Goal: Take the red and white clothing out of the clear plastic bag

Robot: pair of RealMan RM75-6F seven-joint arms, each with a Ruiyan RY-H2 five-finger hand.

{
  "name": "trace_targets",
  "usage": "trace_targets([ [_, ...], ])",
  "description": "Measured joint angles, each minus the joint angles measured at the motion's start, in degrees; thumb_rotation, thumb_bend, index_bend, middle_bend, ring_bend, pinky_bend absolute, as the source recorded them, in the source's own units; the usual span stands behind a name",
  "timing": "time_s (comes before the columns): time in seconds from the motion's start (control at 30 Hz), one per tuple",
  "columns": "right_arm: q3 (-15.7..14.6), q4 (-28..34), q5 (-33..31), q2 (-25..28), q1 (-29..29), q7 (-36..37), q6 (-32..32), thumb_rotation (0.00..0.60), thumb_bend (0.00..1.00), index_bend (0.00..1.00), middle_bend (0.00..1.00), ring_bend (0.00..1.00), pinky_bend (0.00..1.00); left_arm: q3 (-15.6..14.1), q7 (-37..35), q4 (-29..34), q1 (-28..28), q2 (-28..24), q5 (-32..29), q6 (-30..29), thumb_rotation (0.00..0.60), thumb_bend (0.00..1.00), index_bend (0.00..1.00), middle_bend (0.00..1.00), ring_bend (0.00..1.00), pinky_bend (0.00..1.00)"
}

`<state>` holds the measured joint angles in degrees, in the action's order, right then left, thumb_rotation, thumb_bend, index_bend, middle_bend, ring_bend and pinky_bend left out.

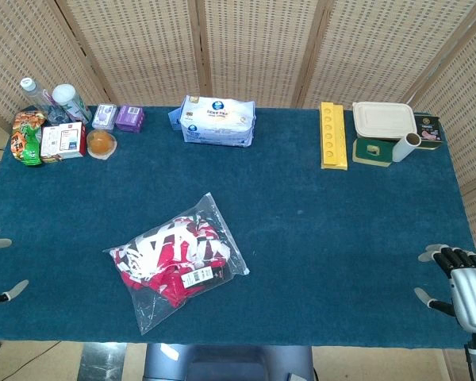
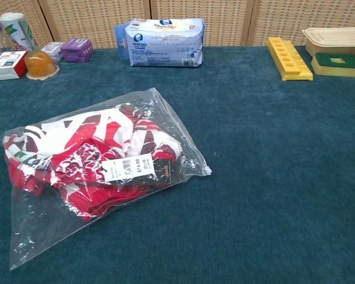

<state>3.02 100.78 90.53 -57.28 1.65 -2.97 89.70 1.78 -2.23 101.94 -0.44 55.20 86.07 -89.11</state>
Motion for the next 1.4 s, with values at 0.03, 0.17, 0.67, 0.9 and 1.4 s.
trace_targets([
  [0.03, 0.0, 0.1, 0.0, -0.1, 0.0, -0.1, 0.0, 0.6, 0.17, 0.39, 0.33, 0.32, 0.3, 0.0, -0.1, 0.0, -0.1, -0.1, 0.1, 0.1, 0.6, 0.06, 0.3, 0.19, 0.1, 0.16],
  [0.17, -0.1, 0.3, 0.4, -0.2, 0.2, -0.4, -0.3, 0.6, 0.17, 0.39, 0.33, 0.32, 0.3, 0.0, 0.0, -0.1, -0.9, -0.3, 0.6, 1.2, 0.6, 0.06, 0.3, 0.19, 0.1, 0.16],
  [0.67, -1.0, -0.6, 1.9, 0.0, -0.2, 0.6, 0.2, 0.6, 0.17, 0.39, 0.33, 0.32, 0.3, 1.2, 7.9, 3.5, -14.6, 2.0, 2.5, 21.2, 0.6, 0.05, 0.01, 0.11, 0.03, 0.12],
  [0.9, -1.2, -1.9, 1.4, 0.0, -0.7, 2.3, 0.4, 0.6, 0.17, 0.39, 0.33, 0.32, 0.3, 2.7, 18.5, 4.7, -21.9, 7.8, -2.3, 30.6, 0.6, 0.03, 0.0, 0.04, 0.0, 0.08],
  [1.4, -0.9, -3.5, -0.9, -0.7, -0.2, 4.1, -1.9, 0.6, 0.17, 0.39, 0.33, 0.31, 0.3, 8.0, 32.1, -7.7, -32.6, 20.8, -17.6, 35.7, 0.6, 0.03, 0.0, 0.01, 0.0, 0.08],
])
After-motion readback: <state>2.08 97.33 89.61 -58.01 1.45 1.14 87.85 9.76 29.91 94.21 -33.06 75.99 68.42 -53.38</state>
